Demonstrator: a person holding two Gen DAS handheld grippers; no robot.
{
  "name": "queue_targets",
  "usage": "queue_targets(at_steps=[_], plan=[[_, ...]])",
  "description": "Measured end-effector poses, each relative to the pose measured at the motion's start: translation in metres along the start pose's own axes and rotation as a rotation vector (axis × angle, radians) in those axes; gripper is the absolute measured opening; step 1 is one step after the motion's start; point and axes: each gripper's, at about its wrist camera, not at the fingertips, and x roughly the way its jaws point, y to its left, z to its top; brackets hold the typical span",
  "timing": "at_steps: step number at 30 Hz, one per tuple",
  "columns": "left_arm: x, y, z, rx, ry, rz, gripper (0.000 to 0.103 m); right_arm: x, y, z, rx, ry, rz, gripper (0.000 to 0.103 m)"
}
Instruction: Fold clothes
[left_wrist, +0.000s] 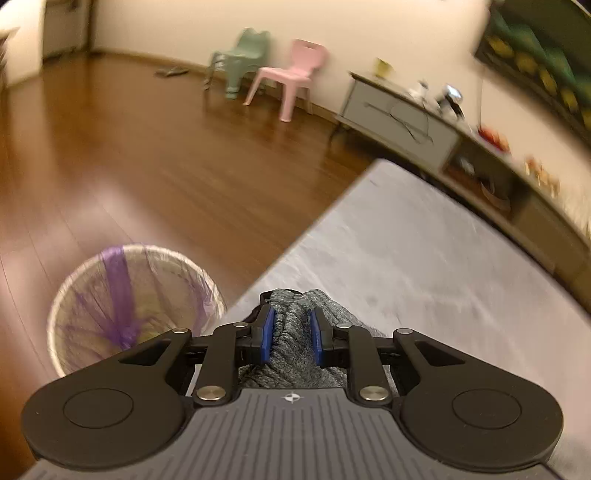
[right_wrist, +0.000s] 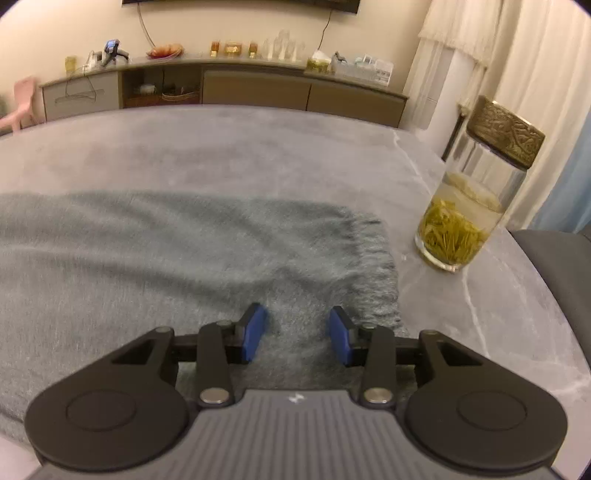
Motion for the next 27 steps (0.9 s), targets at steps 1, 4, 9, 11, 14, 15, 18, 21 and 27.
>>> queue_targets(at_steps=[1,4,9,11,14,15,18,21,27], plan=[[0.001,0.0,0.001,-0.004,-0.004,-0.003,0.023,0.001,0.001,0.002,-0.002,0.001,-0.001,0.038],[-0.023,-0.005,0.005,-0.002,-0.029,-0.035,0.023,0.003,0.002,0.004,-0.008,-0.002,-0.012,0.038],[-0.086,-0.027,-0.011,0.168,-0.083,-0.116,0.025,-0.016,0.001,-0.002,0.04,-0.108,0.003,0.037],[-0.097,-0.035,-0.031,0.263,-0.054,-0.133,0.027,-0.022,-0.004,-0.002,0.059,-0.139,0.032,0.038],[-0.08,-0.037,-0.057,0.356,0.035,-0.04,0.027,-0.006,-0.006,-0.002,0.058,-0.044,0.036,0.038],[-0.072,-0.034,-0.061,0.375,0.054,0.016,0.027,-0.002,-0.007,-0.002,0.058,-0.018,0.036,0.038],[-0.064,-0.022,-0.063,0.331,0.07,0.076,0.026,0.0,-0.014,-0.004,0.083,0.002,0.04,0.038],[-0.092,-0.037,-0.063,0.321,-0.011,0.058,0.026,-0.015,-0.024,-0.006,0.133,-0.061,0.08,0.037],[-0.104,-0.11,-0.119,0.581,0.045,-0.043,0.028,-0.011,-0.039,-0.011,0.178,-0.021,0.107,0.039]])
